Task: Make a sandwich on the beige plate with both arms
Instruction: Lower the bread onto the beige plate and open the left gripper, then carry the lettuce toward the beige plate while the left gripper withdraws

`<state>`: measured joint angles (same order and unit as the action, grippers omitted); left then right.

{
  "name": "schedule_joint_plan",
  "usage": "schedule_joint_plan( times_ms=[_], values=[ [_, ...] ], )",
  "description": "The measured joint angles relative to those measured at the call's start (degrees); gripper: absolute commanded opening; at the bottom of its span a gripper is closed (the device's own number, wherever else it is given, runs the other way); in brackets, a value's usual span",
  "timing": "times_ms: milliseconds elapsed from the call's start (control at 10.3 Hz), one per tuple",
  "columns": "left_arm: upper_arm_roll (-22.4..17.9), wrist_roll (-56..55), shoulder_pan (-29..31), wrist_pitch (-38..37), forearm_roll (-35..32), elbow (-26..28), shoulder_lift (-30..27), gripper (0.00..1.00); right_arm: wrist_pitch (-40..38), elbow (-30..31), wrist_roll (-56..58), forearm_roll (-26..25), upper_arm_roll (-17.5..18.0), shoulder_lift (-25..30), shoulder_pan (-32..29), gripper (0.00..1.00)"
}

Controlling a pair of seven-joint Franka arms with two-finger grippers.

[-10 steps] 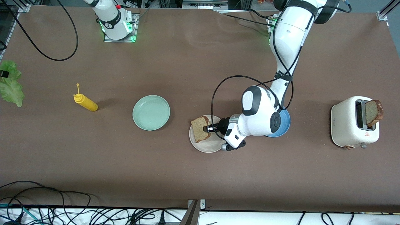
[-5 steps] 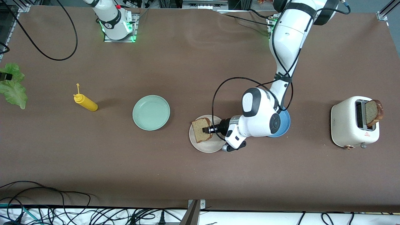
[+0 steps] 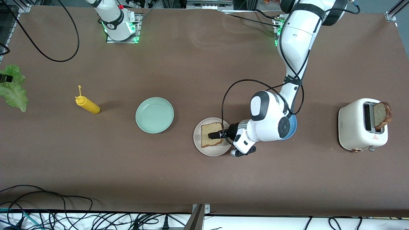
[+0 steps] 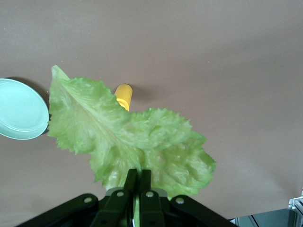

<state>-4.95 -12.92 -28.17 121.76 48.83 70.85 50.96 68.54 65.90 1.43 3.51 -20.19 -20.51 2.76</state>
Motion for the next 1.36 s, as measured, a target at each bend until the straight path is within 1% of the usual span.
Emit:
schedule_joint_plan(
  times_ms=[194, 486, 874, 1165, 1360],
  values=[
    [-0.13, 0.06, 1.53, -3.20, -3.91, -0.03, -0.06, 1.00, 0.00, 0.00, 0.00, 0.03, 0.00, 0.00, 0.19, 0.00],
    [-0.17, 0.07, 4.01, -9.91, -10.08, -0.87, -0.74, 1.00, 0.00, 0.03, 0.00, 0.04, 0.00, 0.00, 0.38, 0.00],
    [-0.29, 0.08, 8.10, -20.34, -20.61, -1.29, -4.61, 1.00, 0.20, 0.16, -3.99, 0.81, 0.08, 0.00, 1.61, 0.00],
    [-0.31, 0.12, 9.75, -25.29, -30.77, -1.30, -6.40, 1.00, 0.63, 0.24, -13.55, 4.43, 0.23, -0.08, 4.74, 0.00],
    [-0.36, 0.12, 11.02, -27.58, -36.42, -1.31, -7.90, 1.00, 2.18, 0.34, -21.94, 9.44, 0.32, -0.63, 6.90, 0.00]
  ],
)
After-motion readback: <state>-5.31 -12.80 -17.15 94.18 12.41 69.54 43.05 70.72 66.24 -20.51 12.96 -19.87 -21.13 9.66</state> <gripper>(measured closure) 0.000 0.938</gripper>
